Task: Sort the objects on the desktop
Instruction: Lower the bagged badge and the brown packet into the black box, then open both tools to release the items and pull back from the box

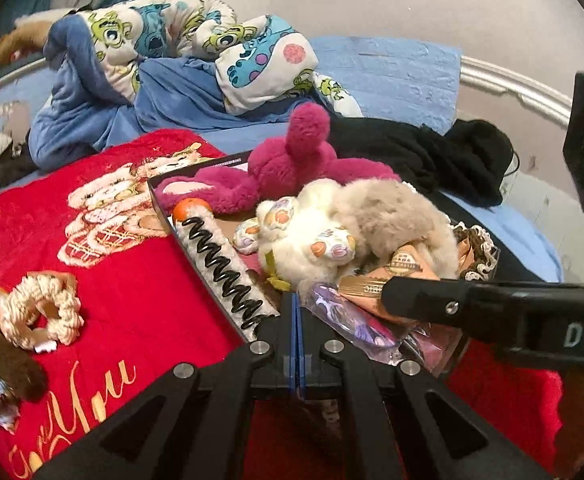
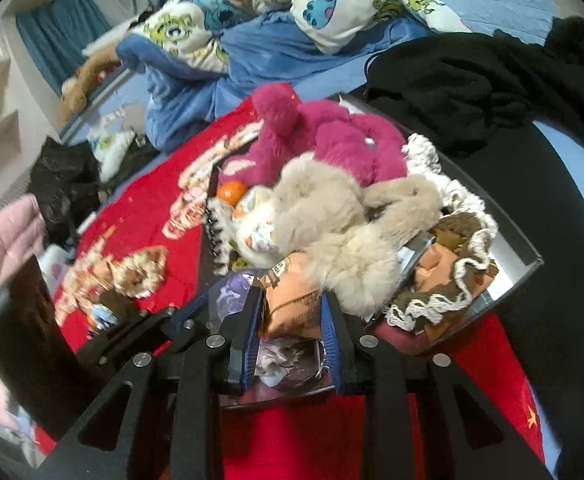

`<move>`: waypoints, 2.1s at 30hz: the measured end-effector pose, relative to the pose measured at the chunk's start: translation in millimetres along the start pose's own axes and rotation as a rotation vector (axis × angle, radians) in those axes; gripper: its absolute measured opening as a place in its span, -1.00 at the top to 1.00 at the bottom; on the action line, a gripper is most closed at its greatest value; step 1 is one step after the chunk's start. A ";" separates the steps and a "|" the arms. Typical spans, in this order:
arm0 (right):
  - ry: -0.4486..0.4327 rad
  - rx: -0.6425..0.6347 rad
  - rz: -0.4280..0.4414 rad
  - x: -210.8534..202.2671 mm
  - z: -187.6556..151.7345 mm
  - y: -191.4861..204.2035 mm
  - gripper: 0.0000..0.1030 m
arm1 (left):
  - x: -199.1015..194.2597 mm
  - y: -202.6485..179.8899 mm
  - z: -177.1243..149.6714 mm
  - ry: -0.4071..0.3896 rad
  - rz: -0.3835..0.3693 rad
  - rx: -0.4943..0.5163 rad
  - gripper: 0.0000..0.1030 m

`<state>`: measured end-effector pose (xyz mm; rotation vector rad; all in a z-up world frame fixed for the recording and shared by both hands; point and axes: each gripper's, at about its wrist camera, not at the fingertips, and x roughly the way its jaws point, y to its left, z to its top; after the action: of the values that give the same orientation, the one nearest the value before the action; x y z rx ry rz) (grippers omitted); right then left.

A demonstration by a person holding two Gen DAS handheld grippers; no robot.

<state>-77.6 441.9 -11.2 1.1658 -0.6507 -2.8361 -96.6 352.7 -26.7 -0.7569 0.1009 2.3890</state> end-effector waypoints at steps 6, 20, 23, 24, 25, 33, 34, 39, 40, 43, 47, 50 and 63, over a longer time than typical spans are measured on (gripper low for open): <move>-0.003 -0.007 -0.010 0.0 -3.2 0.1 0.47 | -3.1 -4.8 -3.0 -0.020 0.016 0.017 0.99; -0.022 0.045 0.001 -3.8 -10.0 -6.1 0.46 | -8.1 -10.0 -5.8 -0.043 0.030 0.034 0.99; -0.030 0.053 -0.002 -4.9 -11.8 -5.9 0.46 | -8.3 -9.9 -5.8 -0.044 0.029 0.034 0.99; -0.036 0.060 -0.006 -5.2 -12.3 -6.1 0.46 | -8.0 -9.9 -5.6 -0.045 0.030 0.035 0.99; -0.037 0.066 -0.007 -5.0 -12.6 -6.0 0.46 | -7.8 -9.9 -5.5 -0.045 0.031 0.036 0.99; -0.042 0.067 -0.008 -6.6 -13.5 -4.9 0.46 | -9.5 -13.4 -6.4 -0.049 0.062 0.049 0.81; -0.042 0.065 -0.010 -6.9 -13.5 -4.4 0.46 | -10.4 -14.8 -6.4 -0.050 0.071 0.053 0.78; -0.050 0.071 -0.011 -8.6 -12.8 -5.9 0.45 | -12.8 -21.2 -7.7 -0.049 0.057 0.087 0.36; -0.056 0.079 -0.008 -10.0 -12.8 -7.1 0.44 | -13.3 -21.6 -7.8 -0.047 0.046 0.089 0.32; -0.064 0.089 -0.002 -14.5 -13.1 -8.3 0.39 | -15.2 -23.7 -8.9 -0.045 0.020 0.096 0.05; -0.095 0.105 -0.005 -22.3 -12.0 -9.3 0.11 | -20.5 -27.2 -10.3 -0.072 0.076 0.110 -0.95; -0.133 0.149 0.025 -31.3 -9.6 -14.5 -0.68 | -33.0 -18.6 -8.7 -0.117 0.045 0.068 -1.00; -0.199 0.213 0.066 -43.8 -5.7 -16.8 -1.00 | -38.2 -6.9 -7.9 -0.140 0.030 0.013 -1.00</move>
<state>-39.5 462.2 8.2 0.8674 -1.0030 -2.9072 -64.1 335.6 -11.8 -0.5840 0.0699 2.4597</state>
